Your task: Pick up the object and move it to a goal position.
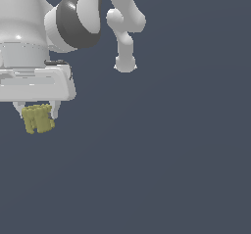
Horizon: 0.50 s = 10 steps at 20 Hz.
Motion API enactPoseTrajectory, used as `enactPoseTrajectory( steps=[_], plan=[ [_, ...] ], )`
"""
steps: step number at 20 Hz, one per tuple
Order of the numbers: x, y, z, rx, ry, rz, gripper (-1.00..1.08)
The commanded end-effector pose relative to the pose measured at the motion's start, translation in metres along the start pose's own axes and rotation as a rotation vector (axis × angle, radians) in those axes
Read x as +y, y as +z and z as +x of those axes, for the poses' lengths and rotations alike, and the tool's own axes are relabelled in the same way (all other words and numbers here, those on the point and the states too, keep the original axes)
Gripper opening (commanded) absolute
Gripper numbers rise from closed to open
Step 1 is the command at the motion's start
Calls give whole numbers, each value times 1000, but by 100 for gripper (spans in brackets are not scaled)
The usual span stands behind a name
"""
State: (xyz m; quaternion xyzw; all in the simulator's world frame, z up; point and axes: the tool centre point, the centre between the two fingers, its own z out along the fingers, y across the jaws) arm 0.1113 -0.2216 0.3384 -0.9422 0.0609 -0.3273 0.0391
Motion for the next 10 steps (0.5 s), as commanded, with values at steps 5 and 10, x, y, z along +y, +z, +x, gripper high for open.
enactPoseTrajectory(
  steps=[5, 10],
  plan=[
    [13, -19, 20, 52, -4, 17, -100],
    [17, -24, 24, 64, -5, 21, -100]
  ],
)
